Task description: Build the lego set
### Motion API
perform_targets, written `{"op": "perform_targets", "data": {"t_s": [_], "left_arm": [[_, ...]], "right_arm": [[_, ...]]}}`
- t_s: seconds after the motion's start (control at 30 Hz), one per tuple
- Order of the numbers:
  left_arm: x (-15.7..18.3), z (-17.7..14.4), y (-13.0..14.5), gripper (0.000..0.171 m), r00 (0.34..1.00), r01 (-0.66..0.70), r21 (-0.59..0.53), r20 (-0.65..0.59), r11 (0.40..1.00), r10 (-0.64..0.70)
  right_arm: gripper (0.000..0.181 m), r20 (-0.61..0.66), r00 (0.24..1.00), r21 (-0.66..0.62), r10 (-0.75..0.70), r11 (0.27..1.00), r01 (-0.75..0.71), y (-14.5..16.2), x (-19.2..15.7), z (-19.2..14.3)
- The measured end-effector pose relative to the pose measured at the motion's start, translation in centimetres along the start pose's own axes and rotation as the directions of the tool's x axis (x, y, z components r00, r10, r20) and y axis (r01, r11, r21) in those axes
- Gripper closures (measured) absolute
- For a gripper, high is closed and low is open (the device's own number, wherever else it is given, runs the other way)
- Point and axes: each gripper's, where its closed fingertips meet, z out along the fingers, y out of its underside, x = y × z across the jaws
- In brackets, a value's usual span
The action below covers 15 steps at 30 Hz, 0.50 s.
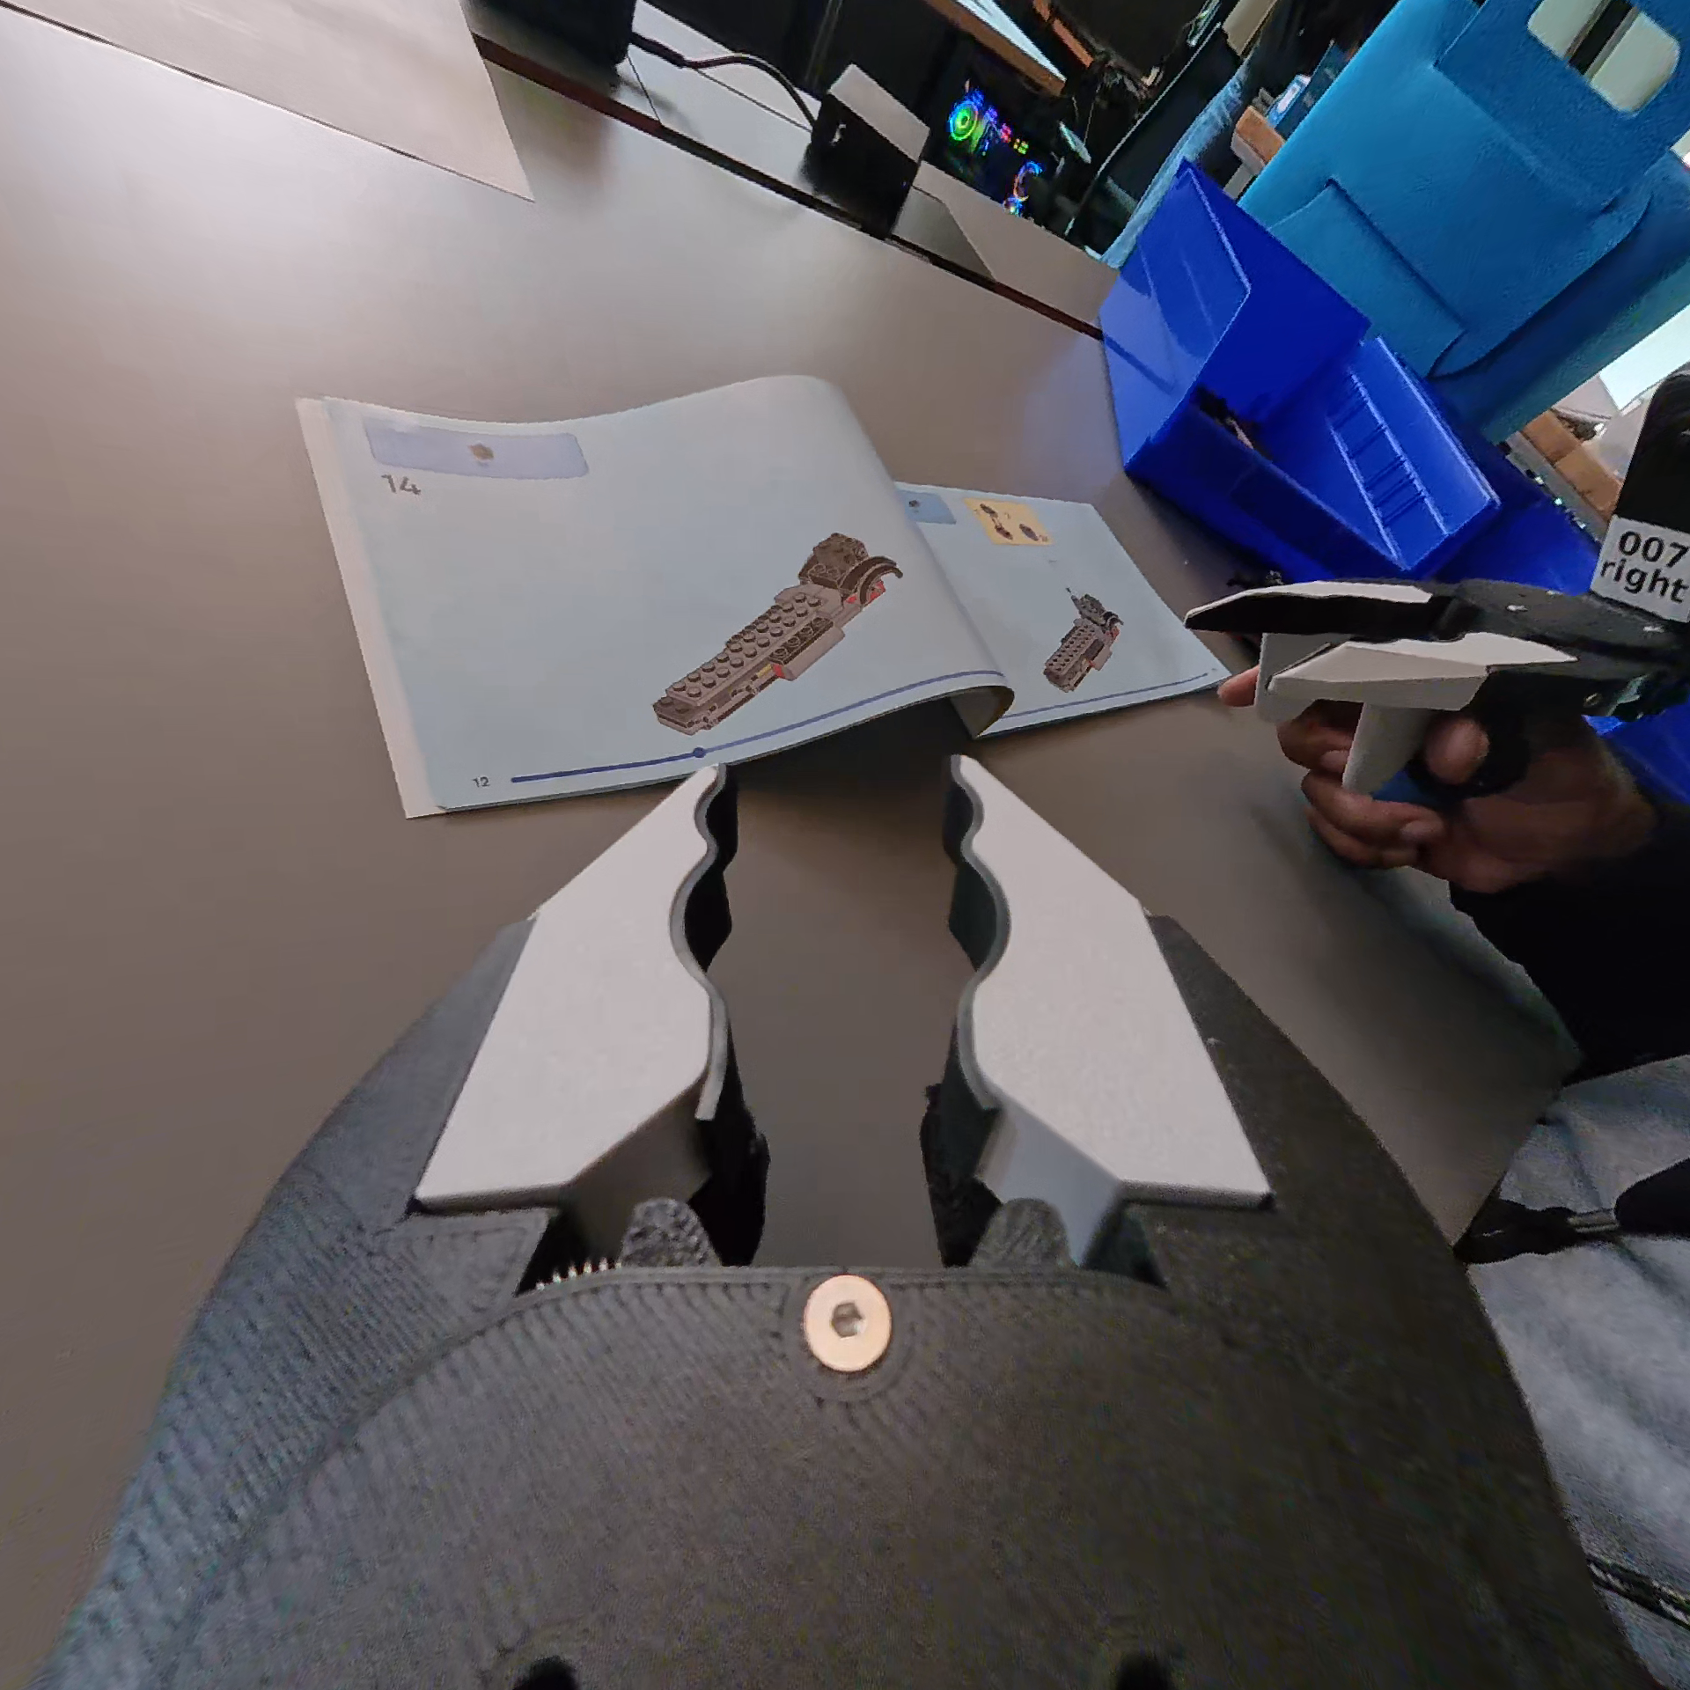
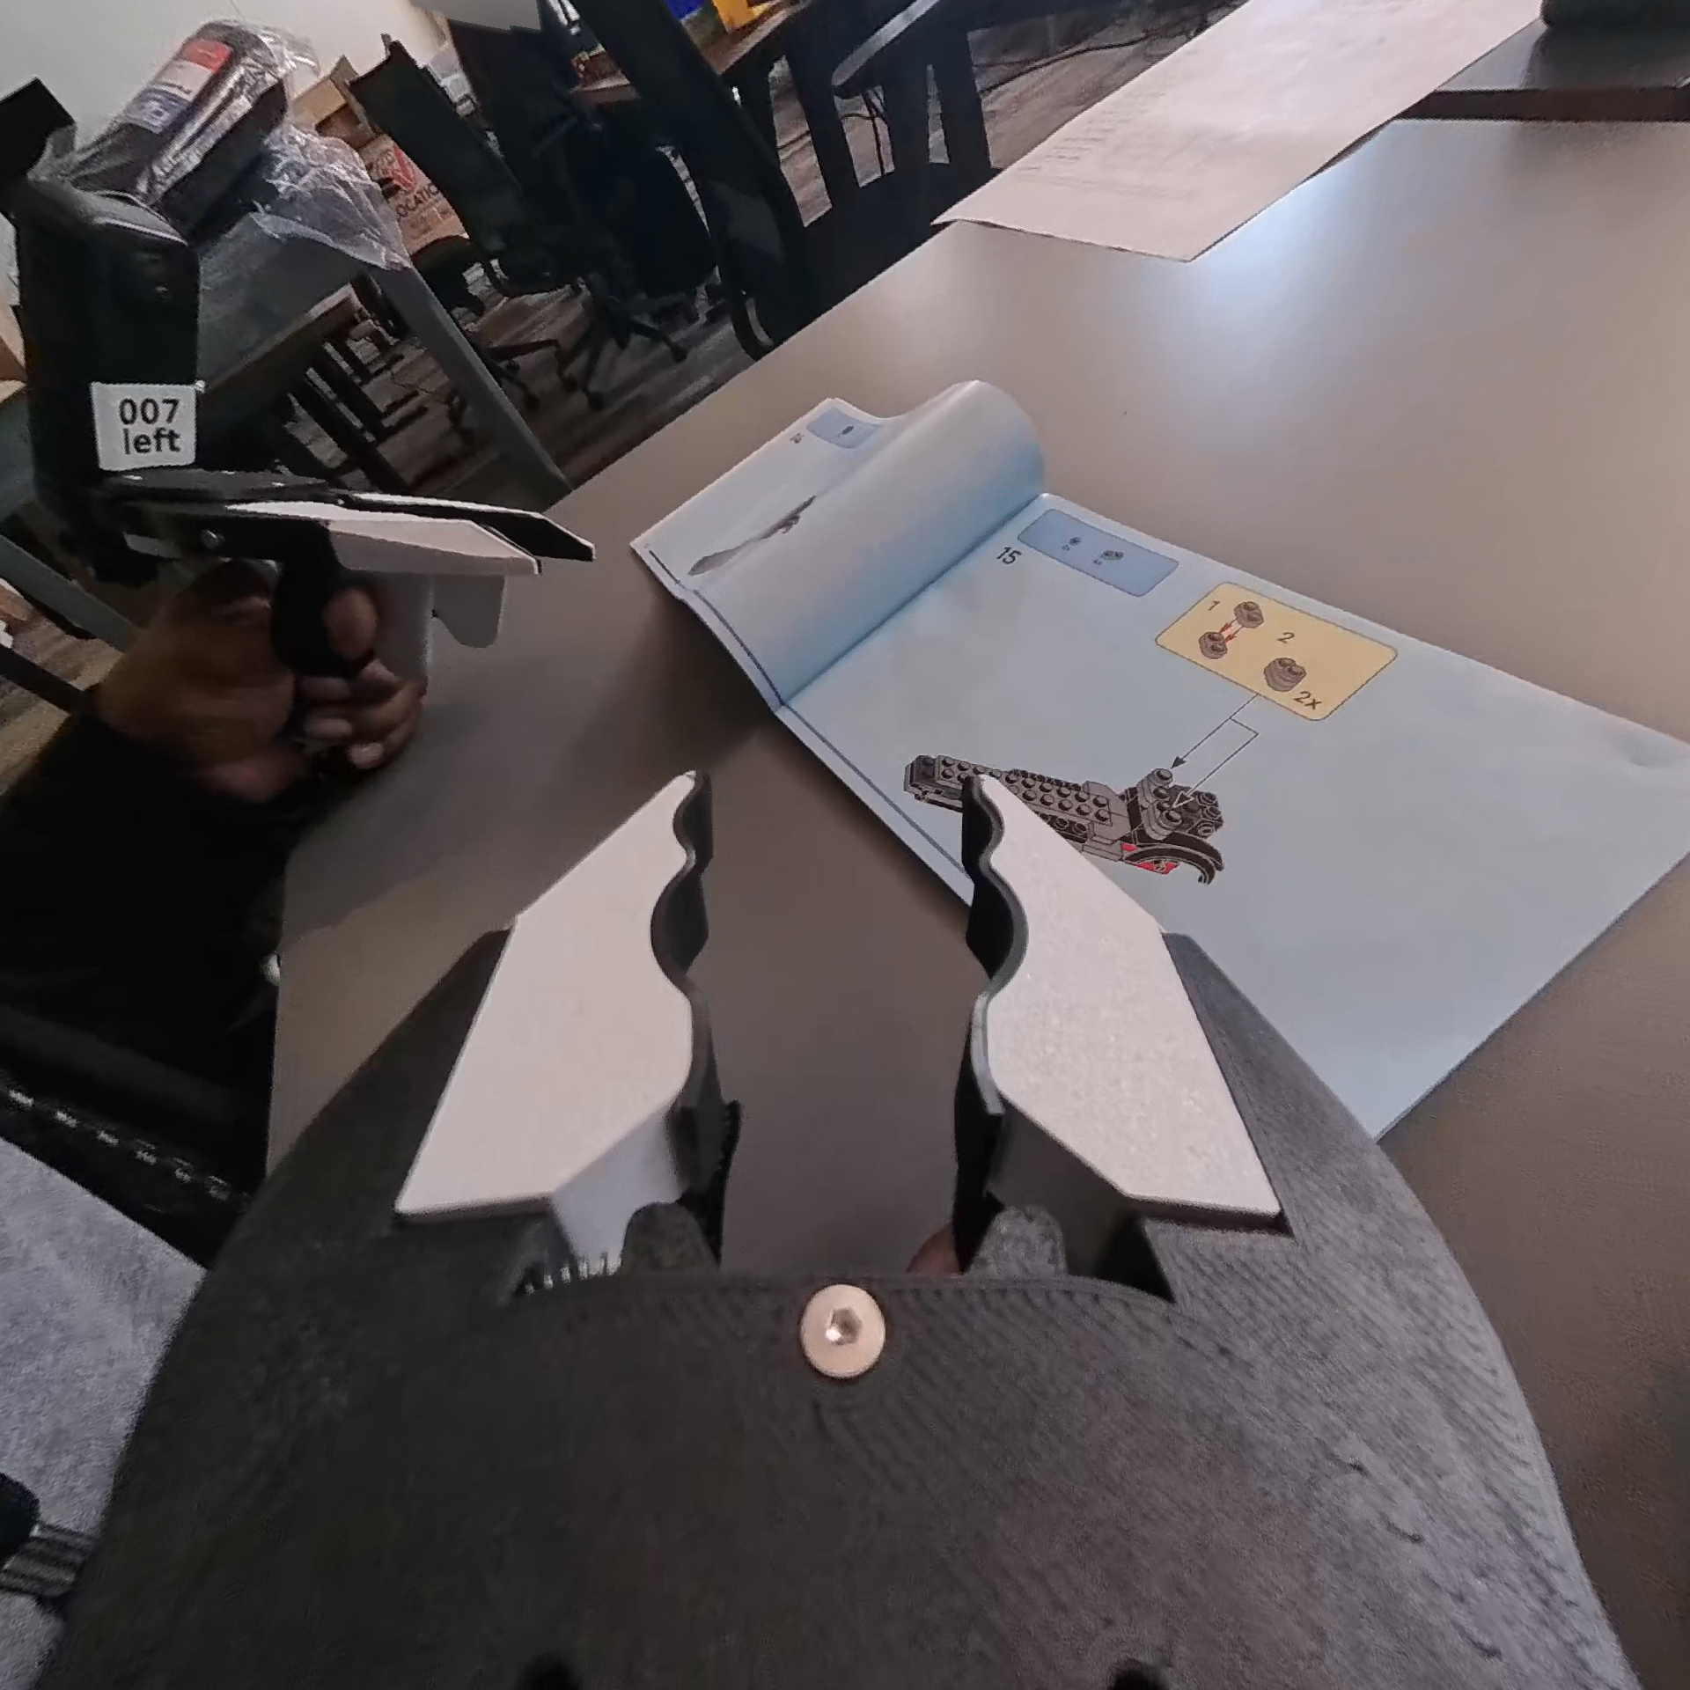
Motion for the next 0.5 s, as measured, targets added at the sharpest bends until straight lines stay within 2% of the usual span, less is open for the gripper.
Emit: {"op": "perform_targets", "data": {"t_s": [0.5], "left_arm": [[-0.12,0.24,0.33,0.128,1.000,0.009,-0.021,0.007,1.000,-0.009]], "right_arm": [[0.124,0.014,1.000,0.002,0.026,1.000,-0.026,0.01,0.07,-0.03]]}}
